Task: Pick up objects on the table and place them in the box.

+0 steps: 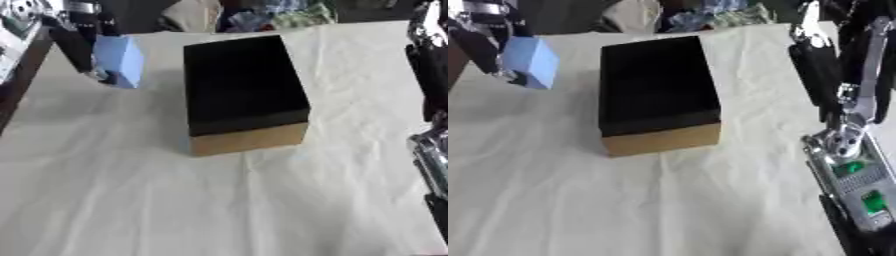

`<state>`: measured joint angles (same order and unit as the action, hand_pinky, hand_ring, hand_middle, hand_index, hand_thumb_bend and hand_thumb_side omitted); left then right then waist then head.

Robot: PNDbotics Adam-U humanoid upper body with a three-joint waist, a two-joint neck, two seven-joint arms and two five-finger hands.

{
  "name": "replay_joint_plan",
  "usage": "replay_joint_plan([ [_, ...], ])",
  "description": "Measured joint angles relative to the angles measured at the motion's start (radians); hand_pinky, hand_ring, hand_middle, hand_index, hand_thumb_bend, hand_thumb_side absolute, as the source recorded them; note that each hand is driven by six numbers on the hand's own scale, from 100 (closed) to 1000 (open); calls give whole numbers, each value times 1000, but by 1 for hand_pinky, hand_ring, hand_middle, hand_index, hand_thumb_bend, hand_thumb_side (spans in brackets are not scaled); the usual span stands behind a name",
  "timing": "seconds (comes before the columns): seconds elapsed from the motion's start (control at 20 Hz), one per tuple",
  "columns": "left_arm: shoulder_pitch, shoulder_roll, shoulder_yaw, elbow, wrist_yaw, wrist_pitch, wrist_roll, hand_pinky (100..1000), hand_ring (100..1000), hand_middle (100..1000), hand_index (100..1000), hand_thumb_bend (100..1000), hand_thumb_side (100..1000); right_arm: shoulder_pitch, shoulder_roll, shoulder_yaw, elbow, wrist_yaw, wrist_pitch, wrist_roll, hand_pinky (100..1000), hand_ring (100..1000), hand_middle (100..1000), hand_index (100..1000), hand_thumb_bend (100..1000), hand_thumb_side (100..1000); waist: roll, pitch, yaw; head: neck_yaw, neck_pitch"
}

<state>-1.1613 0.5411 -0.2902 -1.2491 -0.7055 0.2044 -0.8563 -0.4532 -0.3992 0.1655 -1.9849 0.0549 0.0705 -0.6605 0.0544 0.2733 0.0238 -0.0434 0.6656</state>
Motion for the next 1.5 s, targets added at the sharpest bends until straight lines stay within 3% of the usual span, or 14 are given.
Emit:
replay_joint_plan([
  [0.35,-19,-91,4,-61,101,86,142,764,490,475,627,100,173,0,6,0,0,0,-2,3,850,807,598,795,100,399,6,0,-11,-3,0],
  [0.65,-29,-155,-21,-47,224,100,281,771,505,487,648,100,208,-5,9,1,0,0,-4,5,850,808,598,795,100,403,11,4,-25,-3,-3],
  [0.9,-31,-191,-36,2,264,75,347,787,522,511,668,100,199,-15,11,2,0,0,-9,9,851,808,598,796,100,404,15,13,-42,-3,-9],
  [1.05,-31,-206,-37,34,270,54,366,794,540,530,688,100,138,-18,16,2,0,0,-11,11,852,807,598,796,100,405,19,20,-51,-1,-10],
  [1.1,-30,-209,-38,43,269,46,369,802,556,547,707,100,102,-19,17,2,0,0,-12,11,852,807,598,796,100,405,19,20,-52,-1,-12],
  [1.35,-17,-222,-39,83,260,-14,348,879,680,682,850,107,100,-21,17,4,0,0,-14,13,853,807,597,796,100,406,25,24,-56,-1,-16],
  [1.5,-8,-228,-39,104,246,-74,332,907,743,739,900,323,100,-22,17,7,0,0,-14,13,854,807,597,796,100,406,25,27,-59,-1,-17],
])
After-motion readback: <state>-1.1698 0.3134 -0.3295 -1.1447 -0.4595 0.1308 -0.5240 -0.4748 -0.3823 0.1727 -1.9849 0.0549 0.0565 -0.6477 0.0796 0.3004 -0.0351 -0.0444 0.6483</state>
